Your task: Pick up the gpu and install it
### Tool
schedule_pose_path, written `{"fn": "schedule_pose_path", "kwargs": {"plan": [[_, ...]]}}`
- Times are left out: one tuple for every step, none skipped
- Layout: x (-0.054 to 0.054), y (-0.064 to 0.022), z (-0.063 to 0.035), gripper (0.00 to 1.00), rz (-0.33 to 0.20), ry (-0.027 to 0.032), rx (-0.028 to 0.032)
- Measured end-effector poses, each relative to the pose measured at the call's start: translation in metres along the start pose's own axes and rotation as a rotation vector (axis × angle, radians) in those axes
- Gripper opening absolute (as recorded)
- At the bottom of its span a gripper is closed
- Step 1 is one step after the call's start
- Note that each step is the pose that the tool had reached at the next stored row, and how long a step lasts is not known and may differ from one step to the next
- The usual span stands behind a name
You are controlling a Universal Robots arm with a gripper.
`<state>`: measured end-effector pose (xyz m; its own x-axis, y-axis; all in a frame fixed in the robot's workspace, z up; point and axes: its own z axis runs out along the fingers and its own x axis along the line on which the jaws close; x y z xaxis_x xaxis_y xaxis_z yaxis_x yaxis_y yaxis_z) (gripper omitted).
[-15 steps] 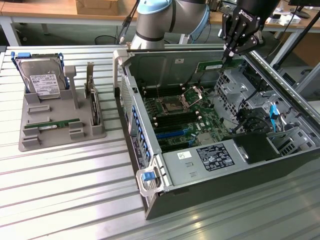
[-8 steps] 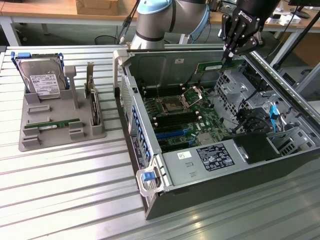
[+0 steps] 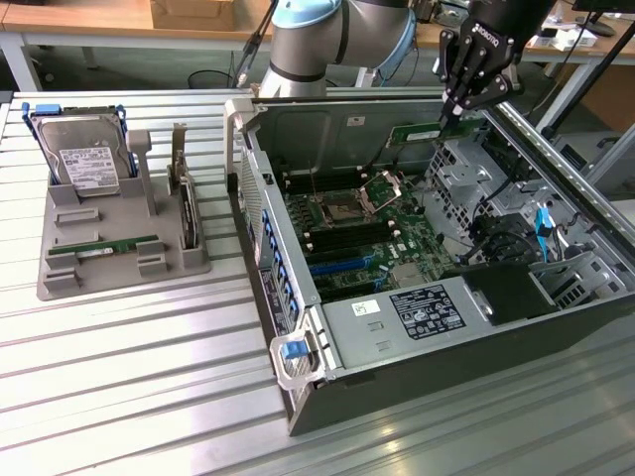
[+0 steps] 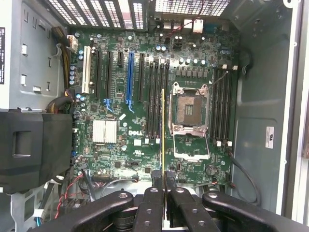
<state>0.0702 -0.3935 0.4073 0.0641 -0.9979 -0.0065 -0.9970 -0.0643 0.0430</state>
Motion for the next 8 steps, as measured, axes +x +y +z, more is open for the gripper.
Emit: {"fn": "schedule_pose_path", "kwargs": {"plan": [[0.0, 0.0, 0.0003, 0.13, 0.0, 0.0, 0.0], [0.0, 0.0, 0.0006, 0.13, 0.0, 0.0, 0.0], [0.0, 0.0, 0.0009, 0.13, 0.0, 0.0, 0.0], [0.0, -0.0001, 0.0014, 0.13, 0.0, 0.0, 0.0], [0.0, -0.0001, 0.0016, 0.13, 0.0, 0.0, 0.0], [0.0, -0.0001, 0.0018, 0.13, 0.0, 0.0, 0.0], [0.0, -0.0001, 0.0019, 0.13, 0.0, 0.0, 0.0], [0.0, -0.0001, 0.0021, 0.13, 0.0, 0.0, 0.0]]}}
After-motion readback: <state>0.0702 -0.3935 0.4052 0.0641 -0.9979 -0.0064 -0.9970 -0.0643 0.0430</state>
